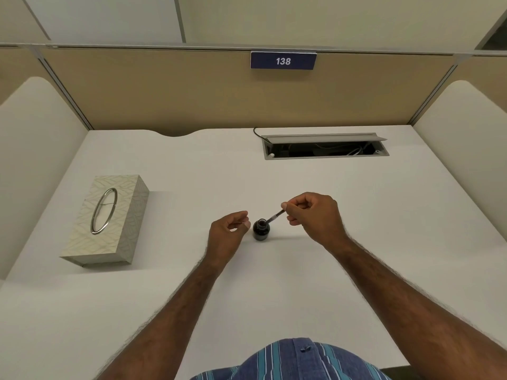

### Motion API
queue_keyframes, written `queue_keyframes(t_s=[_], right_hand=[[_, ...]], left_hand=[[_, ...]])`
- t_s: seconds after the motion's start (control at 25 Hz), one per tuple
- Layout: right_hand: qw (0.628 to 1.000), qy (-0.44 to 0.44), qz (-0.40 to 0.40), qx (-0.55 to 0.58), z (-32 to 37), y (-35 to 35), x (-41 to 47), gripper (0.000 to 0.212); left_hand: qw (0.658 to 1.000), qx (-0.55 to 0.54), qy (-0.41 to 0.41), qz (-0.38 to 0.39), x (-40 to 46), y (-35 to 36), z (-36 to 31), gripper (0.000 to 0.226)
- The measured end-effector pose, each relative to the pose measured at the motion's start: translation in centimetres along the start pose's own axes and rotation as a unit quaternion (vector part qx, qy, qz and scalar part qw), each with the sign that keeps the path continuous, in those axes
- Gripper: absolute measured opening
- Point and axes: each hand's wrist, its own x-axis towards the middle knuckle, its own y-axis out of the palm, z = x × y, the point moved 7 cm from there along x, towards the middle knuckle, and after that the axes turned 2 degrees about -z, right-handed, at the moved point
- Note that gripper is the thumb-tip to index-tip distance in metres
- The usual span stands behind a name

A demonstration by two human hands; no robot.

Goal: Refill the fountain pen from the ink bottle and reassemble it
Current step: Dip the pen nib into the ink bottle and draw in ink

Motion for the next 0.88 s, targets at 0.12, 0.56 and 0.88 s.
queue_keyframes(t_s=[0.12,0.56,0.88], right_hand=[[0.999,0.008,-0.022,0.025,-1.0,-0.9,-0.7,0.014],[0.961,0.109,-0.070,0.243,-5.7,-0.8,-3.6,0.015],[0.902,0.176,-0.078,0.386,-8.4,-0.4,-5.8,0.017]], left_hand=[[0.998,-0.047,-0.038,0.000,-1.1,0.1,0.1,0.024],[0.972,-0.129,-0.172,0.095,-6.2,6.0,-0.2,0.019],[0.955,-0.200,-0.208,0.074,-6.2,8.1,-1.9,0.023]])
